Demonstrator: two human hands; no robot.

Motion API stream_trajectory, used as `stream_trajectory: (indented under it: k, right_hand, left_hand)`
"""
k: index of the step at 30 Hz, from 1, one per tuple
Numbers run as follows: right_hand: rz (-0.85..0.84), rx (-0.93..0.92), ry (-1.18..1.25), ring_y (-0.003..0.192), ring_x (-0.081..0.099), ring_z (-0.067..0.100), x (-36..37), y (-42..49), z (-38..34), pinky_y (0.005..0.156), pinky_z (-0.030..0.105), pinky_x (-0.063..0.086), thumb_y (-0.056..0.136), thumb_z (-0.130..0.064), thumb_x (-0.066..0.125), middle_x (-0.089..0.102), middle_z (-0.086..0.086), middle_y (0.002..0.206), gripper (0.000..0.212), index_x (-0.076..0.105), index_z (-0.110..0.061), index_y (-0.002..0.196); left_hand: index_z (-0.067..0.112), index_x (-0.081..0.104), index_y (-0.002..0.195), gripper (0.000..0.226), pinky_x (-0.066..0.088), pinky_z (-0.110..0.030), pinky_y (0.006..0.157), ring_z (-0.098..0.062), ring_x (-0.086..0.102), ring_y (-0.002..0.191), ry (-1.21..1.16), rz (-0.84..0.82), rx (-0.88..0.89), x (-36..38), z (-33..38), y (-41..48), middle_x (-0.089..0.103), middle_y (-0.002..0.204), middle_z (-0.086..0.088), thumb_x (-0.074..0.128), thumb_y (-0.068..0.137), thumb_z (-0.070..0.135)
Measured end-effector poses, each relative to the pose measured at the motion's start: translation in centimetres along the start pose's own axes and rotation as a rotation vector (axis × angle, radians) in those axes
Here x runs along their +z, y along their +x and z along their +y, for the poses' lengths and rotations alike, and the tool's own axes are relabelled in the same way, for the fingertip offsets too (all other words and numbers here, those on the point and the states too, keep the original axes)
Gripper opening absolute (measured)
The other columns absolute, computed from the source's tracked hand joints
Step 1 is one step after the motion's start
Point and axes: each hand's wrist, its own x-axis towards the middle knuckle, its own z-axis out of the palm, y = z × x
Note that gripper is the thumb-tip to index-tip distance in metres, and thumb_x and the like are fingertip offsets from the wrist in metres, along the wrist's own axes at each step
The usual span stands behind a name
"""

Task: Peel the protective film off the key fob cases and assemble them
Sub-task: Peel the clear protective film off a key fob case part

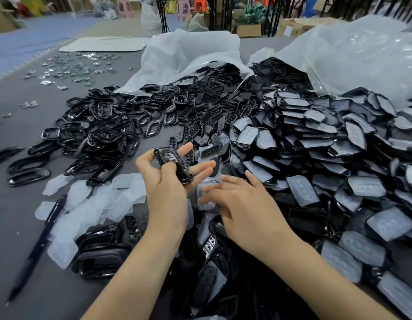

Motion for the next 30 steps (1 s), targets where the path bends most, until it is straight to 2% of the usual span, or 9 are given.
stream_trajectory:
  k: [5, 8, 11, 13, 16, 20, 23, 28, 30]
  right_hand:
    - [0.101, 0.036, -0.055, 0.128, 0.030, 0.014, 0.1, 0.4, 0.0, 0.114, 0.037, -0.001, 0.091, -0.027, 0.053, 0.054, -0.023, 0.125, 0.032, 0.055, -0.040, 0.120]
    - [0.251, 0.005, -0.047, 0.110, 0.042, 0.017, 0.7, 0.4, -0.2, 0.105, 0.030, 0.017, 0.089, -0.025, 0.061, 0.064, -0.017, 0.105, 0.017, 0.067, -0.031, 0.104]
    - [0.518, 0.082, 0.305, 0.091, 0.055, 0.012, 0.2, -0.3, 0.2, 0.086, 0.022, 0.042, 0.084, -0.016, 0.070, 0.063, -0.015, 0.080, 0.009, 0.072, -0.024, 0.088]
    - [0.586, 0.223, 0.687, 0.086, 0.063, 0.003, -1.0, -0.8, 0.9, 0.075, 0.011, 0.046, 0.085, -0.019, 0.071, 0.068, -0.014, 0.080, 0.010, 0.072, -0.028, 0.088]
    - [0.544, 0.419, 1.289, 0.079, 0.068, 0.003, -2.6, -0.8, 2.1, 0.069, 0.013, 0.049, 0.087, -0.014, 0.066, 0.075, -0.005, 0.084, 0.011, 0.073, -0.021, 0.089]
    - [0.528, 0.548, 1.696, 0.065, 0.065, 0.012, -3.4, -0.4, 2.8, 0.065, 0.022, 0.053, 0.090, -0.003, 0.055, 0.069, 0.003, 0.072, 0.016, 0.067, -0.011, 0.083]
    - [0.491, 0.580, 1.810, 0.059, 0.064, 0.012, -3.6, -0.6, 2.8, 0.058, 0.021, 0.055, 0.089, -0.002, 0.055, 0.068, 0.007, 0.072, 0.013, 0.067, -0.007, 0.087]
    - [0.450, 0.584, 1.788, 0.056, 0.060, 0.011, -3.8, -0.6, 2.7, 0.052, 0.019, 0.050, 0.090, -0.003, 0.055, 0.068, 0.008, 0.078, 0.016, 0.068, -0.010, 0.094]
    - [0.456, 0.585, 1.799, 0.055, 0.059, 0.010, -3.9, -0.7, 2.8, 0.050, 0.018, 0.048, 0.090, -0.003, 0.053, 0.066, 0.006, 0.073, 0.017, 0.067, -0.011, 0.093]
  left_hand:
    - [0.024, 0.035, 0.098, 0.025, 0.057, -0.029, 0.058, -0.035, 0.072, 0.073, 0.020, 0.005, -0.037, -0.1, -0.5, -0.1, 0.070, 0.105, -0.012, 0.026, 0.097, 0.000]
    - [0.023, 0.037, 0.098, 0.026, 0.056, -0.028, 0.055, -0.032, 0.072, 0.066, 0.034, -0.016, -0.039, -0.2, -0.7, 0.0, 0.074, 0.091, -0.009, 0.028, 0.097, -0.001]
    - [0.024, 0.039, 0.100, 0.028, 0.056, -0.027, 0.058, -0.031, 0.072, 0.067, 0.047, -0.039, -0.024, -0.3, -0.8, 0.0, 0.074, 0.082, -0.007, 0.028, 0.098, -0.001]
    - [0.024, 0.040, 0.101, 0.028, 0.057, -0.027, 0.060, -0.032, 0.072, 0.070, 0.032, -0.039, -0.013, -0.2, -0.7, 0.1, 0.074, 0.080, -0.006, 0.028, 0.099, -0.001]
    - [0.023, 0.041, 0.101, 0.029, 0.057, -0.027, 0.059, -0.032, 0.072, 0.069, 0.024, -0.049, -0.007, -0.2, -0.8, 0.0, 0.072, 0.073, -0.004, 0.028, 0.099, -0.002]
    - [0.022, 0.042, 0.101, 0.028, 0.057, -0.027, 0.059, -0.032, 0.072, 0.068, 0.035, -0.077, -0.008, -0.2, -0.9, -0.1, 0.071, 0.069, -0.004, 0.028, 0.099, -0.003]
    - [0.022, 0.043, 0.101, 0.028, 0.057, -0.027, 0.057, -0.031, 0.072, 0.066, 0.028, -0.076, -0.016, -0.3, -1.0, 0.0, 0.069, 0.066, -0.003, 0.028, 0.099, -0.002]
    - [0.022, 0.044, 0.102, 0.028, 0.056, -0.026, 0.056, -0.030, 0.072, 0.065, 0.049, -0.088, -0.010, -0.5, -1.0, 0.1, 0.068, 0.064, -0.004, 0.029, 0.098, -0.002]
    - [0.022, 0.045, 0.101, 0.028, 0.056, -0.026, 0.055, -0.030, 0.072, 0.065, 0.054, -0.094, -0.018, -0.6, -1.1, 0.2, 0.069, 0.065, -0.005, 0.031, 0.098, -0.002]
